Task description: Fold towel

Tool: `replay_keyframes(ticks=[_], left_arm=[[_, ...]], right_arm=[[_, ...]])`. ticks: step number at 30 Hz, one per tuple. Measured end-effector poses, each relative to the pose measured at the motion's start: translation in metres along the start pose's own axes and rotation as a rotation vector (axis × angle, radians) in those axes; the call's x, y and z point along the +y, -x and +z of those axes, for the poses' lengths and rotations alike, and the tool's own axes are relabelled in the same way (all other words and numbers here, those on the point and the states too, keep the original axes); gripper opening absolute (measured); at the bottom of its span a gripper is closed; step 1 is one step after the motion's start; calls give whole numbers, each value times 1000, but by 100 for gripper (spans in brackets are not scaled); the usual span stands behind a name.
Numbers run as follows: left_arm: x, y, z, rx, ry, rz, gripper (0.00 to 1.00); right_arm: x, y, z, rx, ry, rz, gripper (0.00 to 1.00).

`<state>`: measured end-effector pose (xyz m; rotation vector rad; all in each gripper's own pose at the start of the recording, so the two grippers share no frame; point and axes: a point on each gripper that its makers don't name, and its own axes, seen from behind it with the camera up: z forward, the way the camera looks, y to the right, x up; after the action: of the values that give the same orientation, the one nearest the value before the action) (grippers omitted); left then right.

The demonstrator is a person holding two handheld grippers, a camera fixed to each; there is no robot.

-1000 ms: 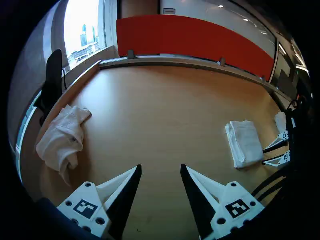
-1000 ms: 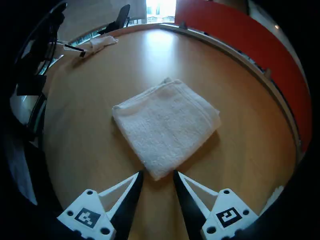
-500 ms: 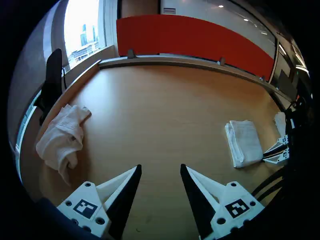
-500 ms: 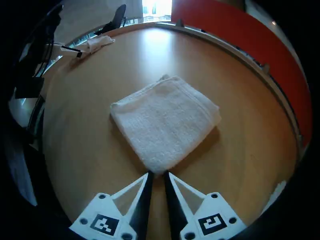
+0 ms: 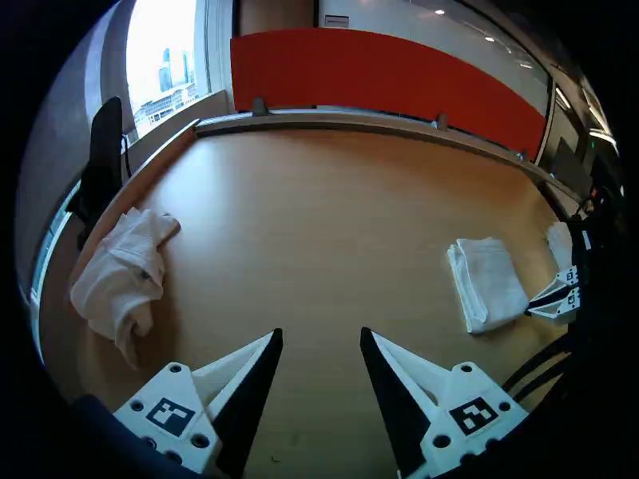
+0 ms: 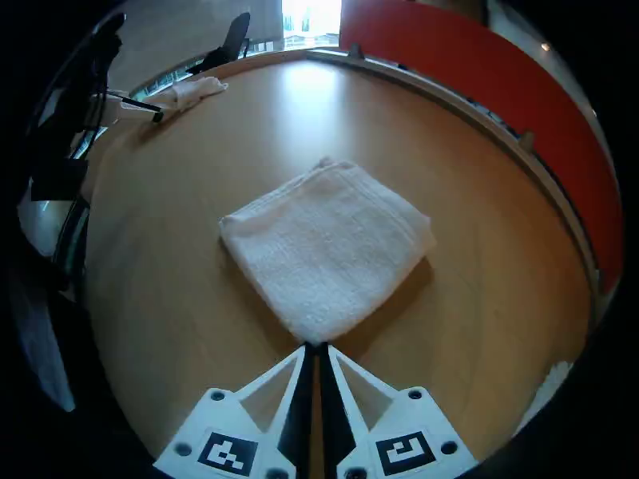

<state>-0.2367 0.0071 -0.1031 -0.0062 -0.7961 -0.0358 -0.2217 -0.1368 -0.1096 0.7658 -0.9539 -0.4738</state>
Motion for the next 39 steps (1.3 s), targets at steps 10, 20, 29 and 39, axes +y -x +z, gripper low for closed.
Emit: replay_keyframes(ticks=[10,20,29,39], left_arm=[[3,2,2,7,12,-8,71],[11,-5,1,31,36,-11,71],[13,-16,-6,57,40,-2,71],[13,-26,-13,77,43,12,71]], right_arm=[[8,-37,-17,54,29,-16,5],[23,-94,-39,129,69,-50,5],[33,-152,-61,217,91,-72,4],[50,-194,-85,280,129,-92,4]])
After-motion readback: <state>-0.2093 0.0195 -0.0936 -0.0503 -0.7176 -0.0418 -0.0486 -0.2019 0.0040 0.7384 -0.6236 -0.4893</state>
